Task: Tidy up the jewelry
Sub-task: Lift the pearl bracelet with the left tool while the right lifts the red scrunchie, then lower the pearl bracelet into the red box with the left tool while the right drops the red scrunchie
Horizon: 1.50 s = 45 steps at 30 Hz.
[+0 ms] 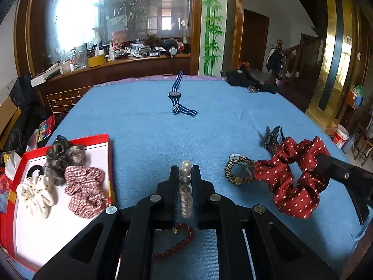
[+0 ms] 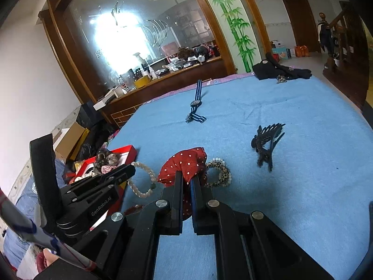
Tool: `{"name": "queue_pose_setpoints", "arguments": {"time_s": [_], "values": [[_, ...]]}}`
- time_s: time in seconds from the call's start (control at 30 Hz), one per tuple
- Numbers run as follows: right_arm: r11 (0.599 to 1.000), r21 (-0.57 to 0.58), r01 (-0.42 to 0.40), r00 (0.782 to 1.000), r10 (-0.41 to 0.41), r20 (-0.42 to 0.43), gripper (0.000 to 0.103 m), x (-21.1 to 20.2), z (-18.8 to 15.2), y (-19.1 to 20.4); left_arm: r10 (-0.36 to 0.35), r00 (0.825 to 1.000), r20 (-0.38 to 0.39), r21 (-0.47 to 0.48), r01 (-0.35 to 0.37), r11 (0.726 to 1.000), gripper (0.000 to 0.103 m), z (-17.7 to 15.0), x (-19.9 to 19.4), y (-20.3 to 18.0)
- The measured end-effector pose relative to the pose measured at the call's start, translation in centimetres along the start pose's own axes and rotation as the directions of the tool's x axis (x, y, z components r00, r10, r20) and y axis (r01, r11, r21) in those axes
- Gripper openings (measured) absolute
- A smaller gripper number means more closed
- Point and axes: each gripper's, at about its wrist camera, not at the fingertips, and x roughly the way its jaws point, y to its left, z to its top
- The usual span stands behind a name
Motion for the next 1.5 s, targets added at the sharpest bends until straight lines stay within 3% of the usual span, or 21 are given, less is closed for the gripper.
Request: {"name": "queue_pose_setpoints", "arguments": {"time_s": [0.33, 0.73, 1.23, 1.5], "values": [[0.998, -0.062, -0.023, 0.999, 0.024, 0.023, 0.006, -2.2, -0.4, 3.9, 0.066, 0.996, 0.053, -0.019, -0.066, 0.998, 0.010, -1.3, -4.8, 2.8], [0.985, -0.143, -0.097, 0.994, 0.090, -0.056, 0.006, 0.5, -0.6, 9.7, 0.144, 0.987, 0.072, -0.114, -0.136, 0.984, 0.010, -2.4, -7.8, 9.2], [0.947, -0.258, -0.192, 0.971, 0.144, -0.192, 0.006, 7.1, -1.7, 18.8, 0.301, 0.954, 0.008, -0.301, -0.285, 0.910, 0.010, -6.0, -10.1, 22.3], [0.929, -0.292, -0.226, 0.953, 0.149, -0.265, 0.006, 10.7, -3.2, 22.4, 0.293, 0.954, -0.059, -0.362, -0.294, 0.885, 0.010, -7.6, -8.8, 26.4]]}}
